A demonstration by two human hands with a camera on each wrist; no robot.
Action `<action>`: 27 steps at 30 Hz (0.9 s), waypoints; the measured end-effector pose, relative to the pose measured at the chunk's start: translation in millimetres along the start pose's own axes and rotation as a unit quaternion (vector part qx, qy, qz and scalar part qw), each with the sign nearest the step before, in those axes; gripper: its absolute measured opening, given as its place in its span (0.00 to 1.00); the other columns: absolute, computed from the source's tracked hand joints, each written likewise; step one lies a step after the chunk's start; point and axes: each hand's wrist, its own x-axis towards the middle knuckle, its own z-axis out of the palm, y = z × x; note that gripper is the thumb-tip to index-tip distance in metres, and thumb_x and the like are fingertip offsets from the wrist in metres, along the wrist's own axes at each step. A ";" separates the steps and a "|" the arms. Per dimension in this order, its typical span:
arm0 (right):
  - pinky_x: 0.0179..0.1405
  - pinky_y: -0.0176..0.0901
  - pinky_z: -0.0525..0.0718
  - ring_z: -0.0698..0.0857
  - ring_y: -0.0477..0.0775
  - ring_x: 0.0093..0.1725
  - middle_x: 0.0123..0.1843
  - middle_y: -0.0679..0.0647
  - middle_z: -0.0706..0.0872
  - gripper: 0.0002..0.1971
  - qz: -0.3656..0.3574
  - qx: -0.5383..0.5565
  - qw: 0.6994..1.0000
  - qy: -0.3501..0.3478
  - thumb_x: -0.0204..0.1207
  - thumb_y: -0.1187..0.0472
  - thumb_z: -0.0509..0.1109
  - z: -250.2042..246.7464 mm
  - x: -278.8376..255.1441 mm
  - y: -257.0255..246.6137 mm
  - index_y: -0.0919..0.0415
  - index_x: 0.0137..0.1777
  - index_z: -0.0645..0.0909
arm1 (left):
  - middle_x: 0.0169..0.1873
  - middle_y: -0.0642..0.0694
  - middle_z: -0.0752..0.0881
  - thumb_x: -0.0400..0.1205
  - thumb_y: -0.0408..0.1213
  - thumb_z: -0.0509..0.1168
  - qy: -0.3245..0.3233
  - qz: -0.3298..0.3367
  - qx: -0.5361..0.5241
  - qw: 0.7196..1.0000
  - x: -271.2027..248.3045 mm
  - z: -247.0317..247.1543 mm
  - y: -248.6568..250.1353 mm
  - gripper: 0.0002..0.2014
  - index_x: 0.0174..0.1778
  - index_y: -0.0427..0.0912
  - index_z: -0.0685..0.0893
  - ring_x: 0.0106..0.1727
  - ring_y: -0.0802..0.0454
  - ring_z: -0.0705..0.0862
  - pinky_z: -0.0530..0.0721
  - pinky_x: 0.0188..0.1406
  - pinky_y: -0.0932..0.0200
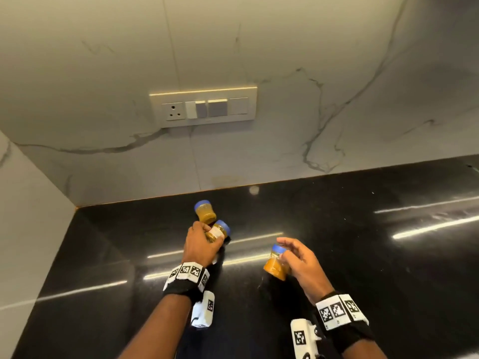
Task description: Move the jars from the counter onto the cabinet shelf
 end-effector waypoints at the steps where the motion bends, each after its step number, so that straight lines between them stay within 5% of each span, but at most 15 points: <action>1: 0.66 0.63 0.86 0.89 0.62 0.62 0.60 0.57 0.90 0.23 0.006 0.013 1.000 0.002 0.65 0.50 0.74 -2.3 -5.9 -0.4 0.51 0.62 0.88 | 0.51 0.46 0.81 0.73 0.45 0.78 -0.013 0.001 -0.011 1.000 -4.1 3.3 1.9 0.21 0.55 0.47 0.75 0.52 0.43 0.86 0.85 0.53 0.49; 6: 0.71 0.62 0.86 0.88 0.57 0.66 0.63 0.52 0.90 0.19 0.001 0.022 1.000 -0.004 0.73 0.57 0.73 -7.0 -28.2 2.3 0.47 0.64 0.87 | 0.54 0.47 0.84 0.66 0.49 0.79 -0.102 0.019 -0.036 0.994 -37.1 9.0 -1.1 0.34 0.67 0.50 0.74 0.54 0.48 0.87 0.88 0.57 0.48; 10: 0.65 0.60 0.89 0.89 0.62 0.65 0.62 0.55 0.91 0.14 -0.013 0.072 0.997 -0.010 0.80 0.58 0.76 -0.4 -42.1 -6.4 0.53 0.65 0.88 | 0.50 0.47 0.88 0.73 0.37 0.78 -0.173 0.013 -0.181 0.968 -73.3 -3.3 -6.0 0.18 0.55 0.54 0.82 0.54 0.44 0.90 0.88 0.52 0.56; 14: 0.65 0.59 0.88 0.89 0.61 0.66 0.65 0.59 0.90 0.18 -0.030 0.111 0.992 -0.049 0.77 0.57 0.77 18.6 -53.8 -19.4 0.56 0.66 0.89 | 0.58 0.43 0.89 0.78 0.37 0.78 -0.172 0.029 -0.270 0.947 -96.4 -22.4 -6.0 0.25 0.68 0.50 0.77 0.55 0.47 0.92 0.92 0.54 0.51; 18: 0.69 0.63 0.86 0.87 0.65 0.69 0.68 0.61 0.87 0.17 -0.014 0.139 0.986 -0.088 0.80 0.58 0.74 44.3 -58.3 -19.8 0.57 0.69 0.85 | 0.60 0.42 0.86 0.81 0.40 0.76 -0.170 0.086 -0.290 0.938 -113.9 -50.6 -7.9 0.32 0.76 0.59 0.68 0.54 0.42 0.92 0.94 0.50 0.44; 21: 0.64 0.63 0.86 0.86 0.66 0.65 0.70 0.65 0.84 0.15 0.063 0.232 0.961 -0.134 0.85 0.62 0.66 64.8 -63.5 -23.0 0.60 0.70 0.83 | 0.63 0.43 0.84 0.81 0.41 0.76 -0.173 0.108 -0.287 0.936 -127.7 -68.7 -17.6 0.25 0.73 0.57 0.76 0.57 0.42 0.91 0.93 0.56 0.42; 27: 0.60 0.63 0.82 0.85 0.67 0.59 0.68 0.70 0.83 0.22 0.112 0.378 0.903 -0.170 0.78 0.60 0.61 100.3 -74.0 -19.9 0.65 0.71 0.80 | 0.67 0.46 0.83 0.75 0.29 0.81 -0.192 0.111 -0.300 0.928 -143.6 -93.7 -39.1 0.37 0.76 0.56 0.73 0.60 0.39 0.91 0.90 0.62 0.40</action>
